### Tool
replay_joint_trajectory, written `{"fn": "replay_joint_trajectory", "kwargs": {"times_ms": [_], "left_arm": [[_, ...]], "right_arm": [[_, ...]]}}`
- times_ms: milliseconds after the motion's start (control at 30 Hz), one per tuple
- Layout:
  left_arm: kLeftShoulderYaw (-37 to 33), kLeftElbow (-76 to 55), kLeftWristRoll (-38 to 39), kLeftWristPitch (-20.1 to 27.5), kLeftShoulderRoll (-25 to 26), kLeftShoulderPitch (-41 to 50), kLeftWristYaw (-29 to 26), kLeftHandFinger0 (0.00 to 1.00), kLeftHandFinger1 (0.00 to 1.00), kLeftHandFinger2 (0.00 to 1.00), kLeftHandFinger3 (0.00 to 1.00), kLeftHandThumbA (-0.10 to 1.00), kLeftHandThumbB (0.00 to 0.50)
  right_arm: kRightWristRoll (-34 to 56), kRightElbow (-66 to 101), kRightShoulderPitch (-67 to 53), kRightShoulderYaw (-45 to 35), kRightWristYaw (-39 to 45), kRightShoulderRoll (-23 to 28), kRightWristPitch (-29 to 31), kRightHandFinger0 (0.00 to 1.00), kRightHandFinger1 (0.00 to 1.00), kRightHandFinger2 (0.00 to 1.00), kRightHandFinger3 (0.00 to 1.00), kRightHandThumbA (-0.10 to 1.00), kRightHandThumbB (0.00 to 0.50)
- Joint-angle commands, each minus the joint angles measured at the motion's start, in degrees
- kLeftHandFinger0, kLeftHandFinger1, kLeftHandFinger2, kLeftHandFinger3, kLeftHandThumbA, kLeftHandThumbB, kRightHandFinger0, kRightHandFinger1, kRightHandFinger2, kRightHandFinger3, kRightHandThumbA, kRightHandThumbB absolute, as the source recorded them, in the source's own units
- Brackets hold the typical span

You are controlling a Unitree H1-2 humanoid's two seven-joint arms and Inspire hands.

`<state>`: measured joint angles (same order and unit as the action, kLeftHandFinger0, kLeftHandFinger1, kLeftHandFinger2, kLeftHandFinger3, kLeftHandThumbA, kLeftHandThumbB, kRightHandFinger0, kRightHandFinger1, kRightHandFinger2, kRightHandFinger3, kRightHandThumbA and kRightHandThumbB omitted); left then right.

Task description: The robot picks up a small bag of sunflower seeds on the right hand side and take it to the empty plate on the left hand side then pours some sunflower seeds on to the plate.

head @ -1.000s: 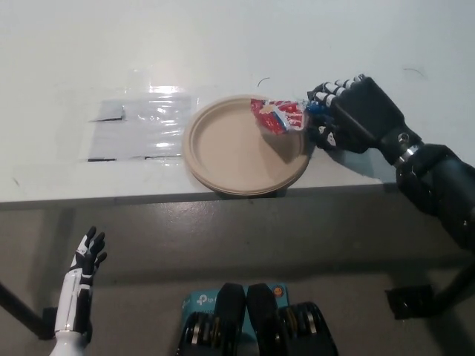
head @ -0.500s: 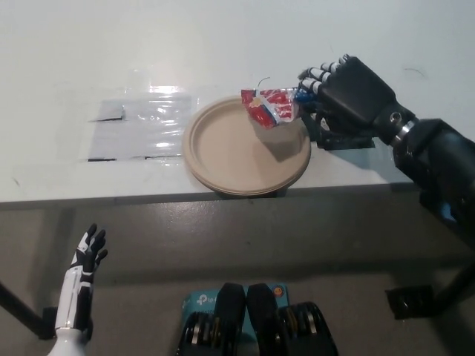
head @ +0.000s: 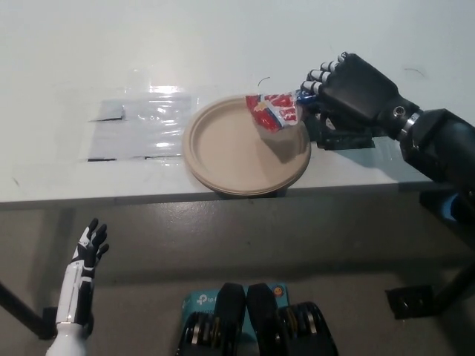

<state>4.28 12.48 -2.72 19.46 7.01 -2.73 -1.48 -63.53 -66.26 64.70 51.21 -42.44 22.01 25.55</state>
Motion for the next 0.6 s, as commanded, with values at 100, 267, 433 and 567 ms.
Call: {"fn": "replay_joint_trajectory", "kwargs": {"times_ms": [100,267,433,567], "left_arm": [[0.0,-0.59,-0.48,1.99,1.06,-0.89,0.06,1.0,1.0,1.0,1.0,1.0,0.306],[0.0,-0.8,0.01,1.57,1.1,-0.97,0.4,1.0,1.0,1.0,1.0,1.0,0.317],[-0.04,-0.78,0.56,1.55,1.07,-1.26,0.7,1.0,1.0,1.0,1.0,1.0,0.317],[0.02,-1.03,0.53,1.03,1.02,-1.5,0.58,1.0,1.0,1.0,1.0,1.0,0.315]], "right_arm": [[-2.1,1.25,4.71,0.69,0.3,1.78,-0.95,0.0,0.0,0.41,0.15,-0.1,0.33],[-4.36,1.06,5.06,2.4,-0.53,1.68,-2.05,0.0,0.0,0.41,0.2,-0.1,0.306],[-4.93,1.15,5.86,3.07,0.05,1.77,-1.77,0.0,0.0,0.47,0.25,-0.1,0.262],[-8.49,-0.17,7.49,5.94,-3.22,1.62,-3.65,0.0,0.0,0.44,0.37,-0.1,0.304]]}}
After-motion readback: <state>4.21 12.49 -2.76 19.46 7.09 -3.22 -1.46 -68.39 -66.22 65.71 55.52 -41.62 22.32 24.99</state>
